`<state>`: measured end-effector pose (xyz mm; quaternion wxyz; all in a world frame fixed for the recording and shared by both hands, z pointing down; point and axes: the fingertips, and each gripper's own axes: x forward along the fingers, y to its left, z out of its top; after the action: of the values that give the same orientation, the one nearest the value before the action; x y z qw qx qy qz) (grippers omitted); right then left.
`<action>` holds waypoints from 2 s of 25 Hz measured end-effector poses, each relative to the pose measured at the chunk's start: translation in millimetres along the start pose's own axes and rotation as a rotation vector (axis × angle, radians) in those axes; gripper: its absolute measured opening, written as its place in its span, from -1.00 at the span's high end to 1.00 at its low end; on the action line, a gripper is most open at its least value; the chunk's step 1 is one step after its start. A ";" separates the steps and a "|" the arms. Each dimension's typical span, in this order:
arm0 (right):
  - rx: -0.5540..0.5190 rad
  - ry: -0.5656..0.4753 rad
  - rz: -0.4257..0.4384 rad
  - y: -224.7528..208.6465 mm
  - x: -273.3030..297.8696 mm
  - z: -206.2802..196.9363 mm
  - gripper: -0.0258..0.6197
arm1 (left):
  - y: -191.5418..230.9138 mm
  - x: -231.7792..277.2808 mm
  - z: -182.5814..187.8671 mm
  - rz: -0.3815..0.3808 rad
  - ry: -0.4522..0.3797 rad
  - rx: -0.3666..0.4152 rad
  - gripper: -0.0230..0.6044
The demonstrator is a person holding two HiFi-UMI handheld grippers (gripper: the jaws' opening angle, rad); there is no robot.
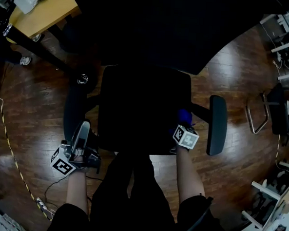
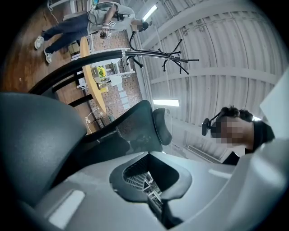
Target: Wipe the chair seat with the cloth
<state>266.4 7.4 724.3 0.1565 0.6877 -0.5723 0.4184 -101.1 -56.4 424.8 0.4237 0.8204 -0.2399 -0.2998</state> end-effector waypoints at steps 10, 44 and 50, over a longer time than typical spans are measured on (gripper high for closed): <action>0.042 0.028 0.161 77.3 10.1 -16.0 0.73 | 1.6 -11.2 4.6 0.050 -0.012 0.048 0.93; -0.120 0.170 0.311 147.7 6.8 -100.7 0.73 | -6.5 -8.6 -10.0 0.058 0.048 0.073 0.92; 0.002 0.088 0.101 30.0 -26.2 -65.2 0.73 | -7.2 16.3 -30.3 0.018 0.108 0.045 0.92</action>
<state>213.2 61.0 735.8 0.1594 0.6391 -0.5984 0.4562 -67.5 -46.4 428.0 0.4201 0.8425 -0.2309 -0.2459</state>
